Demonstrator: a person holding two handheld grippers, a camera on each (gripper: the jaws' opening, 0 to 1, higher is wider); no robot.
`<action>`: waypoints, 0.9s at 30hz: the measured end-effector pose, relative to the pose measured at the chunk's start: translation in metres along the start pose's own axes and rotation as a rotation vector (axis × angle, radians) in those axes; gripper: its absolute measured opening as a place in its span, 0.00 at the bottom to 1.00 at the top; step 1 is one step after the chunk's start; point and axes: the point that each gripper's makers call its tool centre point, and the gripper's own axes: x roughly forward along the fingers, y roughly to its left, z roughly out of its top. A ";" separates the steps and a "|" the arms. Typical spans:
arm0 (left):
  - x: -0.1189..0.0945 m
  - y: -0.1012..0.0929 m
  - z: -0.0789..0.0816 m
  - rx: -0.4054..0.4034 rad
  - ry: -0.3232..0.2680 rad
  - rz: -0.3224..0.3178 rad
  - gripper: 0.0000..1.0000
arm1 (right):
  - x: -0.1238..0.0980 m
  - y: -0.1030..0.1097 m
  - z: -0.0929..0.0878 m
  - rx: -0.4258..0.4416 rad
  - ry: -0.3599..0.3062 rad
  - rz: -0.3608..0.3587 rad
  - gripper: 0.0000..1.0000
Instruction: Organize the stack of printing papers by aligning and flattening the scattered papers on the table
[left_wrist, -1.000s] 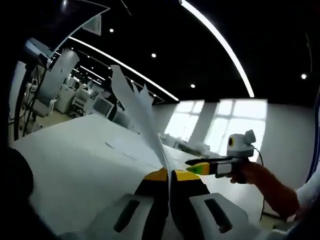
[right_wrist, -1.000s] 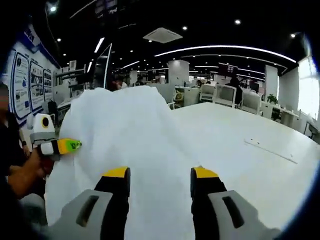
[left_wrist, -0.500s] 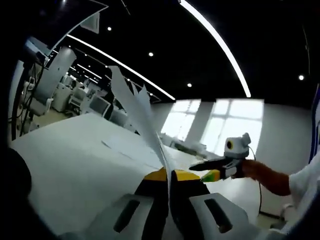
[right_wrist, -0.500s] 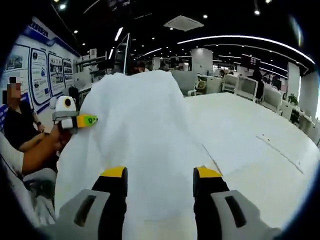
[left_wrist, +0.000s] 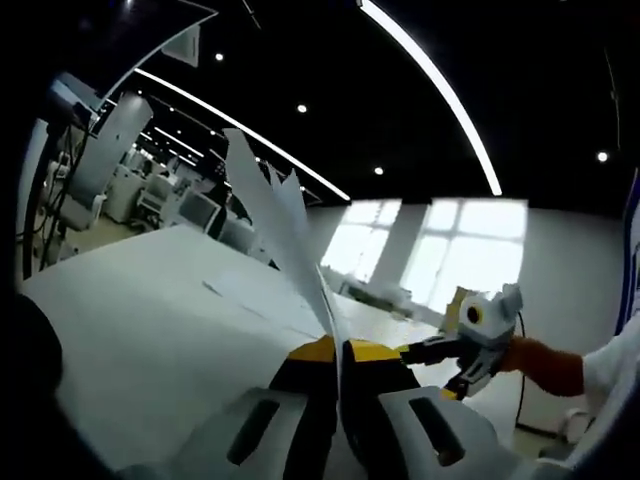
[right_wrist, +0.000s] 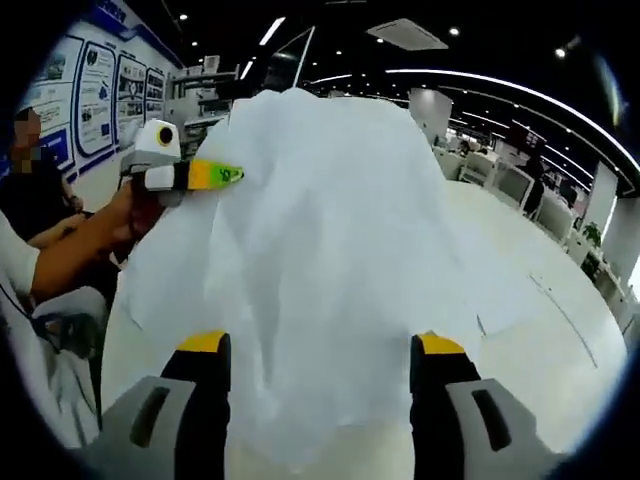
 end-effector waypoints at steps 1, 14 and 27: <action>0.000 -0.001 -0.001 0.001 0.005 0.000 0.06 | 0.000 0.000 0.000 -0.003 -0.007 -0.001 0.69; 0.002 0.001 0.001 0.004 0.002 -0.008 0.06 | -0.037 -0.048 0.036 0.026 -0.063 -0.019 0.66; 0.001 -0.008 0.001 -0.007 0.002 -0.053 0.07 | -0.046 -0.078 0.050 0.051 -0.052 0.069 0.63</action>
